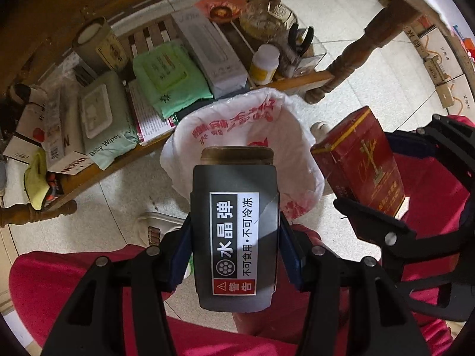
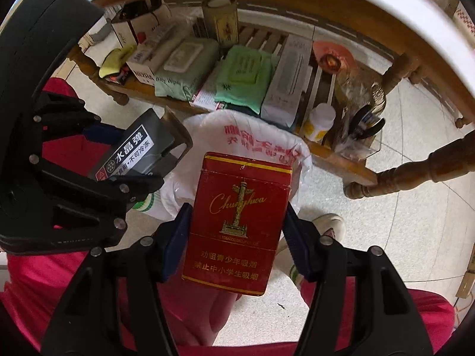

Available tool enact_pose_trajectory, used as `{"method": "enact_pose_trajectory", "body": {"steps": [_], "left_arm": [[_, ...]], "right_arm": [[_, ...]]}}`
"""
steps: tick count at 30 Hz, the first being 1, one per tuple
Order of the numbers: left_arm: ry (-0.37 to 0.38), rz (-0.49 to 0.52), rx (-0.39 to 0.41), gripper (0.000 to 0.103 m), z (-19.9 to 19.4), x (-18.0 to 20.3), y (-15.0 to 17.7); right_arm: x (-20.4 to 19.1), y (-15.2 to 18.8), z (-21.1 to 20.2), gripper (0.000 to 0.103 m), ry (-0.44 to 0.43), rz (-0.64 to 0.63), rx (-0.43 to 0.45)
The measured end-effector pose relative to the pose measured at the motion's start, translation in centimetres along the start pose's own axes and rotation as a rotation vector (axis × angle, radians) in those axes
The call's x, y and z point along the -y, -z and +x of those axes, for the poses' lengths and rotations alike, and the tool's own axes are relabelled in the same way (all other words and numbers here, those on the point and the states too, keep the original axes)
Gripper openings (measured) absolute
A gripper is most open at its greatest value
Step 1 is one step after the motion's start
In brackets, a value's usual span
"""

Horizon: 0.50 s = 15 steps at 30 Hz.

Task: Collect trash
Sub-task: 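Lower both held items into the white trash bag and open both tools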

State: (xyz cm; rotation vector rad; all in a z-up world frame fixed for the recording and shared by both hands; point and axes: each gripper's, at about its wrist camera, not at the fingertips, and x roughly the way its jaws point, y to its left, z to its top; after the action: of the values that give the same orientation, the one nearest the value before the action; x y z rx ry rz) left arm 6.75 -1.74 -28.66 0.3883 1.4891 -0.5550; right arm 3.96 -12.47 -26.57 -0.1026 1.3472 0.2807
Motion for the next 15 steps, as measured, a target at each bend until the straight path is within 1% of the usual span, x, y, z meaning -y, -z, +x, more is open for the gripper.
{"method": "enact_pose_trajectory", "body": {"steps": [6,8,15], "left_arm": [[0.042,-0.048,-0.058,0.052,3.3,-1.0,-1.4],[0.058,-0.081,-0.081,0.052,4.6,-1.5,-2.0],[0.073,-0.143,-0.136,0.052,8.1,-2.0,-3.3]], "right_arm": [[1.3,0.4,3.2,0.060,-0.008,0.038,-0.044],[1.7,0.6,4.4,0.060,-0.002,0.043,-0.066],[2.5,0.5,8.4,0.060,-0.020,0.070,-0.131]]}}
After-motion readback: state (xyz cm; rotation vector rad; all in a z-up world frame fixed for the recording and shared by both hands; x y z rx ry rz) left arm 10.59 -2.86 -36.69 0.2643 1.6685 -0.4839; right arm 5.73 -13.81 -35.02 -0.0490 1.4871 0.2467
